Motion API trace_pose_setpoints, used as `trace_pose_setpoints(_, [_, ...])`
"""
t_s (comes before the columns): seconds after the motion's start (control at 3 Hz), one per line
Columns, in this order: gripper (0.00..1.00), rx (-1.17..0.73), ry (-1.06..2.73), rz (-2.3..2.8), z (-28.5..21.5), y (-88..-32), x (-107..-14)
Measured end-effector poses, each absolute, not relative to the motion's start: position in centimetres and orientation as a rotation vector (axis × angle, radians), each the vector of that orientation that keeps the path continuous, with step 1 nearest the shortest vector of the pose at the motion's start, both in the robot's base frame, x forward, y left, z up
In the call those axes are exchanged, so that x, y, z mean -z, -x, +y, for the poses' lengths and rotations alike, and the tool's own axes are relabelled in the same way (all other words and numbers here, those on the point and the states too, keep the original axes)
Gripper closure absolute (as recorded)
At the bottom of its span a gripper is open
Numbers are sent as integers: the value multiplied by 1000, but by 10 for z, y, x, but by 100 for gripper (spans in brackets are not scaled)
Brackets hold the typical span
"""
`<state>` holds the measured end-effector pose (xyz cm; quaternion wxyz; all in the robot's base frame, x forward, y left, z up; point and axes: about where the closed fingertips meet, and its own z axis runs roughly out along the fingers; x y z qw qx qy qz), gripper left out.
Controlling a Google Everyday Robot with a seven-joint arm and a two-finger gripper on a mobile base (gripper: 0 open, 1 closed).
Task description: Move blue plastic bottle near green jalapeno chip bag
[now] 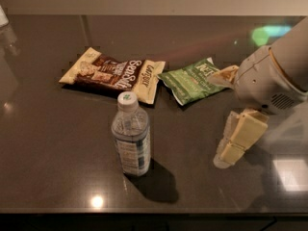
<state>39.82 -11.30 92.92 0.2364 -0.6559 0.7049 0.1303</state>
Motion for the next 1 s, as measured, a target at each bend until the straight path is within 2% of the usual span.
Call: trace_pose_setpoints(1.0, [0,-694,1751,1705,-18,-383,-905])
